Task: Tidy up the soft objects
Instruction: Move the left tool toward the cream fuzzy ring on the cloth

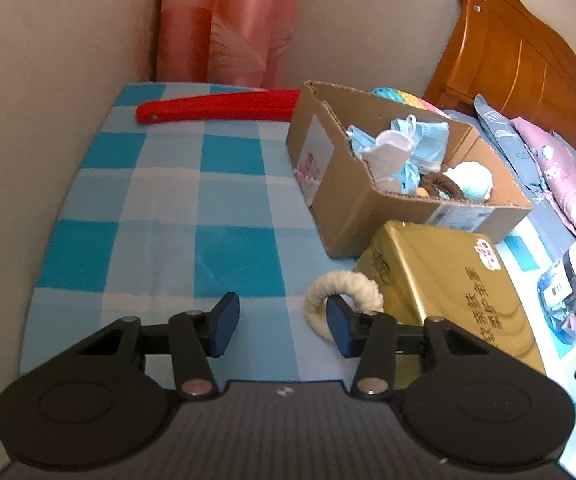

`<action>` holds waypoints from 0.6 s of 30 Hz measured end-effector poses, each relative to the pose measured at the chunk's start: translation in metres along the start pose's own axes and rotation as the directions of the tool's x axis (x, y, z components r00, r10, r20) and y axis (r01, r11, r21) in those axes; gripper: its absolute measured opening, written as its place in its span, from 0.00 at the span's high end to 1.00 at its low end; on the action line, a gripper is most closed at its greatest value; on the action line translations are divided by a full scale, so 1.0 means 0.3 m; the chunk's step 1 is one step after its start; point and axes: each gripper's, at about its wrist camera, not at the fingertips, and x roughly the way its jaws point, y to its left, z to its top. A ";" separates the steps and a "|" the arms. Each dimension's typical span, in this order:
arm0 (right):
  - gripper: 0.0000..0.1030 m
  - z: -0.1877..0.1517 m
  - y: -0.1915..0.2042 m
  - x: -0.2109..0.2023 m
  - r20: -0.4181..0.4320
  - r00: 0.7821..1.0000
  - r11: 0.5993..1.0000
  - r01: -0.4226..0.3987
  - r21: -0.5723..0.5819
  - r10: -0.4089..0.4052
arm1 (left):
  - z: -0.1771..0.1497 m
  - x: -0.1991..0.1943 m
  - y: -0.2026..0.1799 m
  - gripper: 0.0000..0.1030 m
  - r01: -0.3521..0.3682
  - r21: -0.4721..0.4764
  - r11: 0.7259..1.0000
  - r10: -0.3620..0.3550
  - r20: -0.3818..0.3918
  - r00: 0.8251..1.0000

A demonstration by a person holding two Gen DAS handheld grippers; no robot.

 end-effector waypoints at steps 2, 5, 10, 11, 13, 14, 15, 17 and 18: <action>0.00 0.000 0.002 0.003 -0.002 1.000 1.000 0.000 -0.002 0.000 | 0.008 0.007 0.002 0.55 -0.027 -0.002 1.000 0.027 0.009 1.000; 0.00 0.000 0.004 0.004 -0.004 1.000 1.000 0.000 -0.006 0.000 | 0.020 0.005 0.017 0.55 -0.080 -0.016 0.997 0.080 0.025 0.996; 0.00 0.002 0.000 0.005 -0.004 1.000 1.000 -0.003 0.000 0.003 | 0.031 -0.034 0.032 0.55 -0.169 -0.020 0.985 0.170 0.073 0.983; 0.00 0.002 0.000 0.006 -0.004 1.000 1.000 -0.004 0.001 0.004 | 0.032 -0.045 0.033 0.55 -0.176 -0.022 0.984 0.177 0.080 0.981; 0.00 0.003 0.000 0.007 -0.004 1.000 1.000 -0.006 0.000 0.006 | 0.031 -0.066 0.029 0.55 -0.178 -0.020 0.984 0.180 0.092 0.979; 0.00 0.003 0.002 0.009 -0.005 1.000 1.000 -0.007 -0.001 0.007 | 0.030 -0.076 0.025 0.55 -0.179 -0.014 0.984 0.180 0.101 0.979; 0.00 0.002 0.003 0.011 -0.005 1.000 1.000 -0.008 -0.001 0.008 | 0.029 -0.082 0.018 0.55 -0.179 -0.005 0.984 0.179 0.105 0.978; 0.00 0.001 0.003 0.015 -0.006 1.000 1.000 -0.003 -0.007 0.003 | 0.027 -0.087 0.006 0.54 -0.183 0.014 0.983 0.180 0.111 0.977; 0.00 0.001 0.002 0.017 -0.006 1.000 1.000 0.001 -0.010 -0.001 | 0.025 -0.088 0.000 0.52 -0.184 0.020 0.983 0.181 0.111 0.977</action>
